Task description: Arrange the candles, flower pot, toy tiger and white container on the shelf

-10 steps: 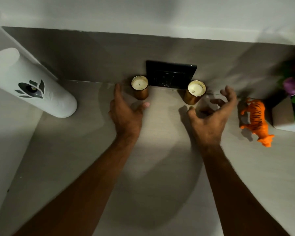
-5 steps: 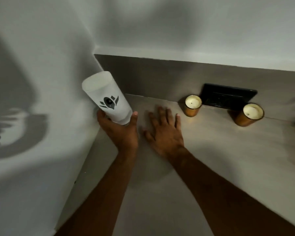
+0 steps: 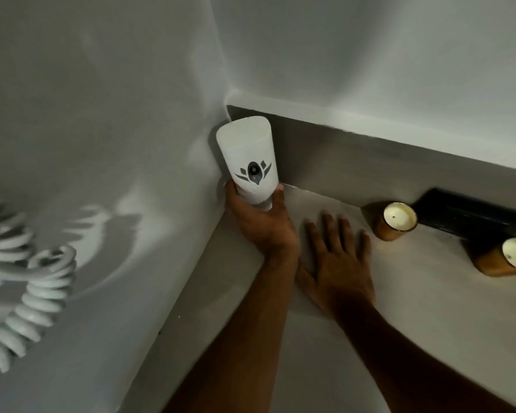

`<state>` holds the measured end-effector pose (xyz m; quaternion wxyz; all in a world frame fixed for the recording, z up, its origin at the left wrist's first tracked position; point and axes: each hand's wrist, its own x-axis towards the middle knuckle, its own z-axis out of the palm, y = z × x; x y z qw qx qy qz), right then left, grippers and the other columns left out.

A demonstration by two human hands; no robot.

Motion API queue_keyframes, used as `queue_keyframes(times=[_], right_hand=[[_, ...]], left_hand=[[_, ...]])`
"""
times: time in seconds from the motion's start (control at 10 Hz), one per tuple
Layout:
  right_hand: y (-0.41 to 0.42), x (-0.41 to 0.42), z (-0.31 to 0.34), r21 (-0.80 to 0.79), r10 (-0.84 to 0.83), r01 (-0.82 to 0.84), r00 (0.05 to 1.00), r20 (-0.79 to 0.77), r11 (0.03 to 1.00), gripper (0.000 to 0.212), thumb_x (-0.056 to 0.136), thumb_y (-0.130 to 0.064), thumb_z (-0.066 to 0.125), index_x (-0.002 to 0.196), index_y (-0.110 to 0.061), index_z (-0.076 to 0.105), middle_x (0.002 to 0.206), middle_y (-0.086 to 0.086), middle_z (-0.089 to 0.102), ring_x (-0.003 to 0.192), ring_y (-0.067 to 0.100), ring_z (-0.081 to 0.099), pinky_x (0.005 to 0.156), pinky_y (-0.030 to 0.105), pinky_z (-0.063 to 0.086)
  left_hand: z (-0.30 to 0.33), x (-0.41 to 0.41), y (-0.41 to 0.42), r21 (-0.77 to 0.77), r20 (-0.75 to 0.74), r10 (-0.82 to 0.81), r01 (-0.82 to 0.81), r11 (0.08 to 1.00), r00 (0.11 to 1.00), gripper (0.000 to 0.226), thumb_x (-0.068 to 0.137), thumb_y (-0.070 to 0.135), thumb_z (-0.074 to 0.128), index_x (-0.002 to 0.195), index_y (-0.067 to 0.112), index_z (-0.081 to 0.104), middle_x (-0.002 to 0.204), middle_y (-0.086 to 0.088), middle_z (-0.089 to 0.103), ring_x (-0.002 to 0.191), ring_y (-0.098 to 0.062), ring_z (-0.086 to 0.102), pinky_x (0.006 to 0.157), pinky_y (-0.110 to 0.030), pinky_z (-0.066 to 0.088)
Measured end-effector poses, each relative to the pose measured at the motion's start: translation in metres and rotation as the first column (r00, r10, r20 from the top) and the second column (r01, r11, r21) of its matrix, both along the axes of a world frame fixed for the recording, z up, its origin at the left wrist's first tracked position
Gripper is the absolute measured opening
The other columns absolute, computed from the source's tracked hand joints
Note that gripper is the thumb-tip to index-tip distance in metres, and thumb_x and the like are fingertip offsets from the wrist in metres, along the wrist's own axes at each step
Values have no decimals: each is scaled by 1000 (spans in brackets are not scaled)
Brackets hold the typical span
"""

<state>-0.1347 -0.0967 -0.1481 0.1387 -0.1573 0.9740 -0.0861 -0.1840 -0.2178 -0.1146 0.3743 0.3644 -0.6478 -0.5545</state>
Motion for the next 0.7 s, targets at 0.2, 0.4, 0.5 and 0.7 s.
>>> queue_keyframes(times=[0.2, 0.4, 0.5, 0.7], right_hand=[[-2, -2, 1, 34, 4, -5, 1000, 13, 999, 94, 85, -81, -2, 166, -35, -8, 177, 6, -17, 162, 34, -14, 127, 62, -7], [-3, -2, 2, -6, -10, 10, 1000, 15, 1000, 91, 88, -80, 4, 167, -35, 5, 178, 6, -6, 163, 34, -7, 127, 63, -2], [-2, -5, 4, 1, -15, 15, 999, 38, 1000, 90, 90, -81, 6, 167, -35, 7, 178, 7, -2, 164, 35, -4, 128, 65, 0], [-3, -3, 9, -45, -19, 18, 1000, -10, 999, 89, 90, -80, 15, 165, -32, 22, 177, 9, 14, 163, 36, 9, 126, 65, 4]], left_hand=[[-2, -17, -4, -39, -14, 66, -67, 997, 998, 90, 66, 5, 96, 144, 3, 51, 143, -20, 58, 134, -35, 59, 110, -57, 53], [-8, -21, -17, -40, -37, 58, -60, 997, 998, 95, 63, 5, 97, 145, 3, 49, 145, -20, 55, 136, -36, 56, 109, -59, 54], [-9, -21, -18, -34, -26, 50, -51, 998, 998, 99, 60, 9, 100, 145, 4, 48, 144, -19, 56, 135, -34, 56, 109, -58, 54], [30, 11, 2, -285, -35, -22, 11, 958, 999, 129, 53, 47, 101, 156, 10, 32, 158, -15, 42, 146, -25, 39, 117, -17, 33]])
